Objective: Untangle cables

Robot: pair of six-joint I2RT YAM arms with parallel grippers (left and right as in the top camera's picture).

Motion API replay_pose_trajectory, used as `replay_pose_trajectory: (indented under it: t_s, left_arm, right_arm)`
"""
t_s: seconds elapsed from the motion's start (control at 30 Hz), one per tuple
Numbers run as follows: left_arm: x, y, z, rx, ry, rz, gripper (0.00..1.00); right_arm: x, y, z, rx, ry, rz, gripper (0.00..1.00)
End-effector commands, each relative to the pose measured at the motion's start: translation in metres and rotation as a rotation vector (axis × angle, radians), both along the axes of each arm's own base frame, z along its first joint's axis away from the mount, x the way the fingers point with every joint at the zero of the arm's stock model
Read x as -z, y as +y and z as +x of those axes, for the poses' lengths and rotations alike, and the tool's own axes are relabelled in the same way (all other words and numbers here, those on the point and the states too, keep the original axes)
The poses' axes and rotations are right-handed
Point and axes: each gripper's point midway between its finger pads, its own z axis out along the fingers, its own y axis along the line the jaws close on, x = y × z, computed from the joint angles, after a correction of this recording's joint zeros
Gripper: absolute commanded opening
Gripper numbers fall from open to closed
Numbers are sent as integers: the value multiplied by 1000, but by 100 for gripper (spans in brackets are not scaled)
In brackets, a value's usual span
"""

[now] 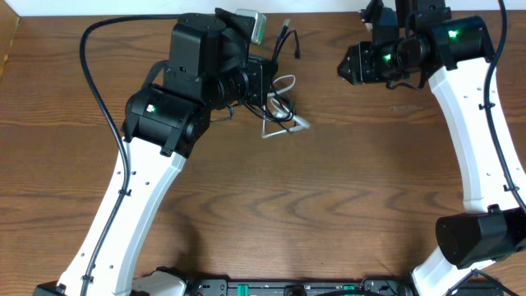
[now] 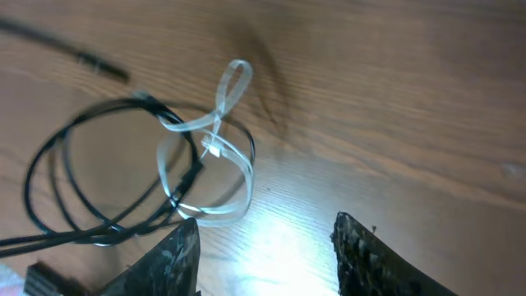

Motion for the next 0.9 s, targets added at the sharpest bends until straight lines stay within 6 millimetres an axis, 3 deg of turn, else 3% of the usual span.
replay_pose_trajectory:
  t_s: [0.0,0.13,0.27,0.5,0.87]
  left_arm:
    - [-27,-5,-2,-3,-52,-94,7]
    - [-58,-5,-1,-21,-134,-169,8]
    - [-79,-6,1,-33,-185,-229,8]
    - [-84,-7,3,-43,-187,-258,7]
    - [-111,2,5,-82,-232,-351,7]
  right_arm:
    - [-9,21,-7,-139,-28,91,49]
    - [-8,31,-11,-199,-15,141,49]
    - [6,33,-14,-210,44,148,49]
    - [42,33,-16,-226,163,130,47]
    - [67,49,-17,-332,189,125,52]
